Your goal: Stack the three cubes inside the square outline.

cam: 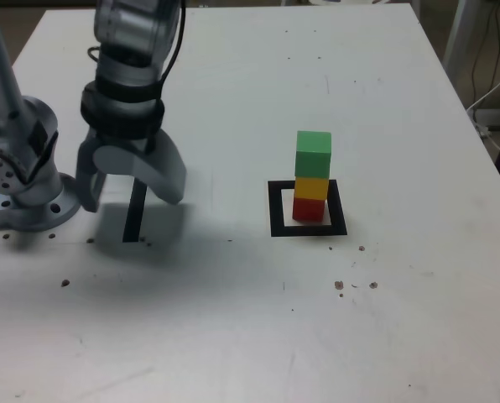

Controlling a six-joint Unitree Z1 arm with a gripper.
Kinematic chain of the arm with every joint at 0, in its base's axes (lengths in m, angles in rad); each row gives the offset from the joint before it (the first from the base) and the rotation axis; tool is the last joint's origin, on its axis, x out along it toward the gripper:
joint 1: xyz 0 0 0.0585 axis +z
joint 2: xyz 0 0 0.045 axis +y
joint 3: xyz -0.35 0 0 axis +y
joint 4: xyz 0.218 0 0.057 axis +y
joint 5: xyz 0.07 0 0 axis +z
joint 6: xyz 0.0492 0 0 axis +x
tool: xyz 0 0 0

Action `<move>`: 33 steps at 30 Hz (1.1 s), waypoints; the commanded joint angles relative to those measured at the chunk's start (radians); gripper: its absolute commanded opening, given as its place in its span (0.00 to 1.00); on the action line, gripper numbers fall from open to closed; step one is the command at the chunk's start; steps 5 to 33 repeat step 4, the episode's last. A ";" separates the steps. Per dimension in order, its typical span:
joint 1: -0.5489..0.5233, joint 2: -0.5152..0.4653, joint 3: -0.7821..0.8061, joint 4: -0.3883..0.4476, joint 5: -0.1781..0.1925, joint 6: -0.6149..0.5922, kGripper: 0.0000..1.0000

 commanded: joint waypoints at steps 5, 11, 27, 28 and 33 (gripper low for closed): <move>-0.001 0.001 -0.003 -0.003 0.001 -0.001 1.00; -0.001 0.001 -0.003 -0.003 0.001 -0.001 1.00; -0.001 0.001 -0.003 -0.003 0.001 -0.001 1.00; -0.001 0.001 -0.003 -0.003 0.001 -0.001 1.00; -0.001 0.001 -0.003 -0.003 0.001 -0.001 1.00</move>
